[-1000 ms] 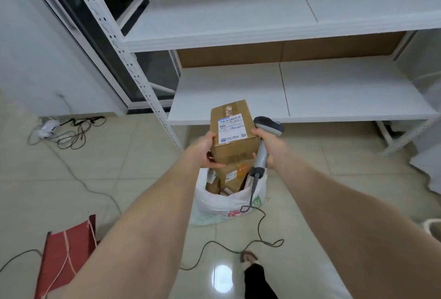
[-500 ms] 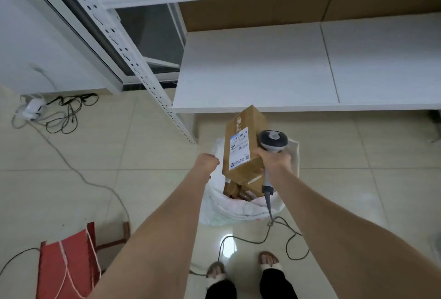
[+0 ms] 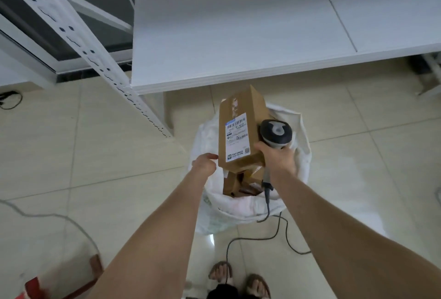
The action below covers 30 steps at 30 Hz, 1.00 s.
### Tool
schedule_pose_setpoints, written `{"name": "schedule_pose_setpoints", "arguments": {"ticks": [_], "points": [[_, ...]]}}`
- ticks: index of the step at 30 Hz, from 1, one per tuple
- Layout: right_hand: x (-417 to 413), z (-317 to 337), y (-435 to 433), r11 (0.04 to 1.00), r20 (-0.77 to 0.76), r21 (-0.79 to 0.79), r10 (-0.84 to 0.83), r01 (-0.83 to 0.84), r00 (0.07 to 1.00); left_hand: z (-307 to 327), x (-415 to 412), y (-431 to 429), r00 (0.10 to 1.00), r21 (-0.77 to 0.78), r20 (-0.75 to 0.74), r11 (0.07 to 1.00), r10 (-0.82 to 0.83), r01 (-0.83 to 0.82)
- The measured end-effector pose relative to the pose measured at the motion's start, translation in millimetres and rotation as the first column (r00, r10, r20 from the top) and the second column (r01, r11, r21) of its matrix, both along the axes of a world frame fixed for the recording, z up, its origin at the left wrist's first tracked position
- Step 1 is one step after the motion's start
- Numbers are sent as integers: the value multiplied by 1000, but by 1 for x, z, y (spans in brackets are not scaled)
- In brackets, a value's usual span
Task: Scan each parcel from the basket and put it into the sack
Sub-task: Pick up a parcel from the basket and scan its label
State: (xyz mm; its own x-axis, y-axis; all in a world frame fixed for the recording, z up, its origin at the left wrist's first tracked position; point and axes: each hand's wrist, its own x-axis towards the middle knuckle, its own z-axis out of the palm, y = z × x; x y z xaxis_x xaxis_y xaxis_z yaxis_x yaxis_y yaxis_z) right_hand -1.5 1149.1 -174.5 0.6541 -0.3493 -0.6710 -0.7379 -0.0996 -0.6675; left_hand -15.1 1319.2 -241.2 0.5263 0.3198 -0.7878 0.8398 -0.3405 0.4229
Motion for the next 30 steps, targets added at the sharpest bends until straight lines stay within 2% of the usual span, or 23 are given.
{"name": "schedule_pose_setpoints", "arguments": {"ticks": [5, 7, 9, 11, 13, 14, 18, 20, 22, 25, 26, 27, 29, 30], "points": [[-5, -43, -6, 999, 59, 49, -20, 17, 998, -53, 7, -3, 999, -24, 8, 999, -41, 42], [-7, -50, -7, 997, 88, 73, -25, 19, 996, -63, 4, 2, 991, 43, 64, 992, 117, -120], [-13, -53, -5, 997, 102, 75, -5, -3, 995, -62, -1, 11, 911, 73, 186, 919, 368, -386], [-22, -55, 0, 996, 102, 65, 52, -59, 993, -52, -10, 24, 766, 60, 303, 791, 567, -609], [-34, -53, 8, 986, 56, -1, 167, -167, 984, -35, -17, 40, 650, 55, 386, 687, 655, -725], [-41, -52, 13, 975, 24, -41, 217, -216, 976, -27, -21, 49, 621, 58, 404, 658, 672, -750], [-66, -53, 48, 924, -101, -112, 357, -367, 929, -7, -42, 69, 659, 31, 367, 699, 657, -714], [-67, -54, 66, 886, -161, -137, 421, -443, 892, -1, -52, 76, 629, -194, 323, 700, 707, -687], [-60, -54, 82, 862, -158, -154, 461, -483, 873, 12, -63, 84, 647, -446, 207, 660, 734, -605], [-52, -62, 106, 851, -125, -164, 483, -499, 866, 28, -78, 93, 858, -644, -66, 635, 510, -427], [-52, -67, 113, 852, -118, -165, 483, -497, 868, 28, -79, 96, 878, -664, -90, 629, 470, -404], [-54, -73, 119, 840, -125, -161, 504, -519, 854, 24, -78, 99, 864, -666, -82, 617, 497, -418], [-60, -89, 127, 764, -194, -99, 614, -638, 765, 13, -72, 104, 780, -627, -1, 607, 626, -488], [-63, -96, 129, 728, -240, -41, 658, -685, 714, 5, -68, 107, 754, -566, 63, 646, 654, -512]]}}
